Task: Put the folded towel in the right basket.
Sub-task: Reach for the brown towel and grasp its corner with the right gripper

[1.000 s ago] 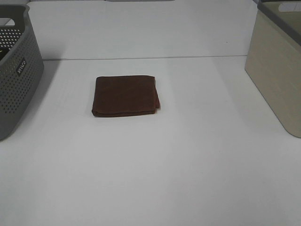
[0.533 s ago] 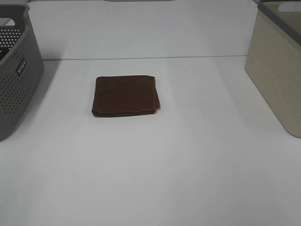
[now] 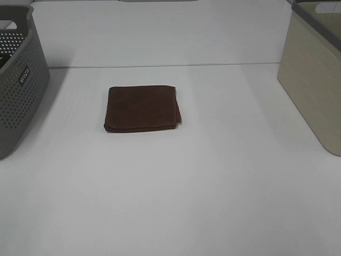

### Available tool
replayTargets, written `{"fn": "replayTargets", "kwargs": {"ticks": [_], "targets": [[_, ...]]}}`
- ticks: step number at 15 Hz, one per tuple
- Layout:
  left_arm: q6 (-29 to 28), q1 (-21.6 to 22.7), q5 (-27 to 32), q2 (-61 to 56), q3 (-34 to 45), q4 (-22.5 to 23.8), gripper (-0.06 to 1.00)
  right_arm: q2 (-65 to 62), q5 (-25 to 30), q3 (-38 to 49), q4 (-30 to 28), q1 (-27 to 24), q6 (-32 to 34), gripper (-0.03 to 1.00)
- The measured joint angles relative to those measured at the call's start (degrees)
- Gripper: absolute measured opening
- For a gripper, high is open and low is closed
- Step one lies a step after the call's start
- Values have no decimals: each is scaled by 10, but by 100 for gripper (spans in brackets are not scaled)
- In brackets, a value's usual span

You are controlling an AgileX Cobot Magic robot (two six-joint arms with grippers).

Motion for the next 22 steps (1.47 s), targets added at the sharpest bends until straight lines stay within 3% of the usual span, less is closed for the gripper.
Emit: {"fn": "replayTargets", "kwargs": {"ticks": [14, 22], "targets": [[0, 0, 0, 0, 0, 0, 97, 2, 0, 0, 2, 0, 0, 60], [0, 0, 0, 0, 0, 0, 97, 226, -91, -81, 84, 0, -15, 60]]}}
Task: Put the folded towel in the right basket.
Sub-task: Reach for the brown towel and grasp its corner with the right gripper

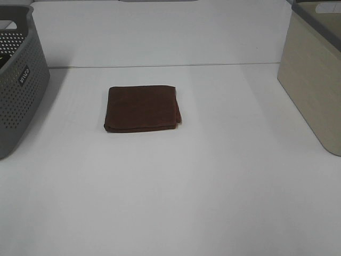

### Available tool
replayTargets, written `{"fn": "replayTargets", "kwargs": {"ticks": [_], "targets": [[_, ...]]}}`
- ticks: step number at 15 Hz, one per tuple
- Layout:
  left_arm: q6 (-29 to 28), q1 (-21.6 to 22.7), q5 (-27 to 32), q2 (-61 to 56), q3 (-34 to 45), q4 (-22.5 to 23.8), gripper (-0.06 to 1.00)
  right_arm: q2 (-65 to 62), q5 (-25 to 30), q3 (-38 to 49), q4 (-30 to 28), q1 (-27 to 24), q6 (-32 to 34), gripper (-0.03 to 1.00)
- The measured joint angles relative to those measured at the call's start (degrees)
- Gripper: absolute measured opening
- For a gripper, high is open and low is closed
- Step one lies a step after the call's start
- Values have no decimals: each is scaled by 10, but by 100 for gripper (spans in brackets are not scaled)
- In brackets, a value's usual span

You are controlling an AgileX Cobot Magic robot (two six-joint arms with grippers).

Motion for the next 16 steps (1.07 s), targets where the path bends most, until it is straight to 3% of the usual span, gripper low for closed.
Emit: {"fn": "replayTargets", "kwargs": {"ticks": [4, 7, 12, 16], "targets": [[0, 0, 0, 0, 0, 0, 97, 222, -5, -113, 97, 0, -101, 60], [0, 0, 0, 0, 0, 0, 97, 339, -5, -205, 128, 0, -159, 60], [0, 0, 0, 0, 0, 0, 97, 506, 1, -373, 180, 4, -191, 60], [0, 0, 0, 0, 0, 0, 97, 623, 1, -485, 183, 111, -200, 60]]}}
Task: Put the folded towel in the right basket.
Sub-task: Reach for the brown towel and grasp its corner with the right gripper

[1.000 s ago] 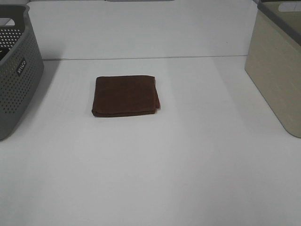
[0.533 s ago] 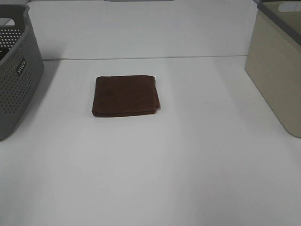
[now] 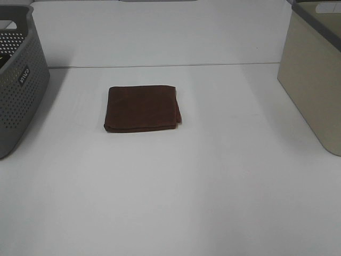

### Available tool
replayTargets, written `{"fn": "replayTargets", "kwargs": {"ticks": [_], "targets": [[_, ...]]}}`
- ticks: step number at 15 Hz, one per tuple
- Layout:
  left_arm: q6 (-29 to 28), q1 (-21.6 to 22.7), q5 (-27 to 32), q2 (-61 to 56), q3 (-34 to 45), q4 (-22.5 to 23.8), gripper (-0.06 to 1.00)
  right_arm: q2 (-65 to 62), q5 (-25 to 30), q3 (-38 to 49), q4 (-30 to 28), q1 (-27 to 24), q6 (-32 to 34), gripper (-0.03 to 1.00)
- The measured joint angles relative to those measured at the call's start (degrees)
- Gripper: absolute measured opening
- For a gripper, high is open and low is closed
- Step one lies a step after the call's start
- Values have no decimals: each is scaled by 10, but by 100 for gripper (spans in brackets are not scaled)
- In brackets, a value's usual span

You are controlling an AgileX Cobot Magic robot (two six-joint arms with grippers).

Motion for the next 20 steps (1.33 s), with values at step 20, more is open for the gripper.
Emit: {"fn": "replayTargets", "kwargs": {"ticks": [20], "targets": [[0, 0, 0, 0, 0, 0, 97, 575, 117, -322, 133, 63, 55, 78]]}}
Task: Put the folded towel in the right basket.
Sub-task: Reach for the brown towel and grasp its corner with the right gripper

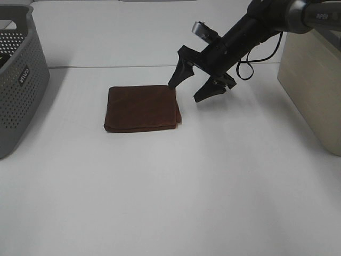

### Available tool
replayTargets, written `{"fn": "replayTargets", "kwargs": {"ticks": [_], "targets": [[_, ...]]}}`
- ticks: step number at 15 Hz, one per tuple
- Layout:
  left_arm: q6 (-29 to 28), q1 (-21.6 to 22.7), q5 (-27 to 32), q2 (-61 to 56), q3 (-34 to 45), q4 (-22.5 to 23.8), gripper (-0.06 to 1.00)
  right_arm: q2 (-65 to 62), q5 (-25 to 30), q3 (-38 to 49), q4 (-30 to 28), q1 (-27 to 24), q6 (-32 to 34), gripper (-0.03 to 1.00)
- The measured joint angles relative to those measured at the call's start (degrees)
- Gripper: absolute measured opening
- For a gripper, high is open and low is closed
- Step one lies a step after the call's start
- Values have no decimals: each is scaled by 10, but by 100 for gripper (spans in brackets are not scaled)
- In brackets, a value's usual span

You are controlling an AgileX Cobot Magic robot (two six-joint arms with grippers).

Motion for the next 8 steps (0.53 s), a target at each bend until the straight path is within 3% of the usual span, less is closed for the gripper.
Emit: {"fn": "replayTargets", "kwargs": {"ticks": [8], "targets": [[0, 0, 0, 0, 0, 0, 97, 58, -1, -34, 15, -2, 3, 78]]}}
